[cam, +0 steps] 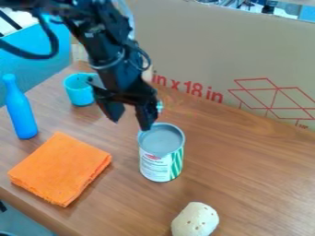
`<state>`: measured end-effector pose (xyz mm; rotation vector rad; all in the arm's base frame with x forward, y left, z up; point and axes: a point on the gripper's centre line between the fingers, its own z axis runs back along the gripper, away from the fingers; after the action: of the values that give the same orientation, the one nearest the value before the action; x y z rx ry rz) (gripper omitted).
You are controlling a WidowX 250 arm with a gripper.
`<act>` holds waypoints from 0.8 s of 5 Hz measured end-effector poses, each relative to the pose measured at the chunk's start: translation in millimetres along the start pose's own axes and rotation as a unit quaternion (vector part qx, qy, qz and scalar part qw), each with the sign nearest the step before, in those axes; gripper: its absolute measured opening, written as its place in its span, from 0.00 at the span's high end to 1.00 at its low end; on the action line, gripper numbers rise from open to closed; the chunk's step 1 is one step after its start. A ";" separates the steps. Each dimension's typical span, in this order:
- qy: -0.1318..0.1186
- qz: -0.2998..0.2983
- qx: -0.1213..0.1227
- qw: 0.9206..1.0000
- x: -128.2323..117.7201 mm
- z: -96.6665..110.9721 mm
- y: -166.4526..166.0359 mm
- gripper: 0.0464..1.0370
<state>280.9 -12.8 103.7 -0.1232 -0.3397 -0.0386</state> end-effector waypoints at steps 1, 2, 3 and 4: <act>0.019 -0.006 -0.005 1.000 -2.2 -18.7 -9.3 0.04; 0.023 -0.009 0.000 1.000 -0.8 -29.0 -14.4 0.04; 0.017 -0.010 0.011 1.000 2.5 -33.9 -17.1 0.04; 0.013 -0.009 0.027 1.000 4.9 -34.8 -14.9 0.04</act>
<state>296.1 -32.0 74.5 -0.0658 -0.3154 -0.0494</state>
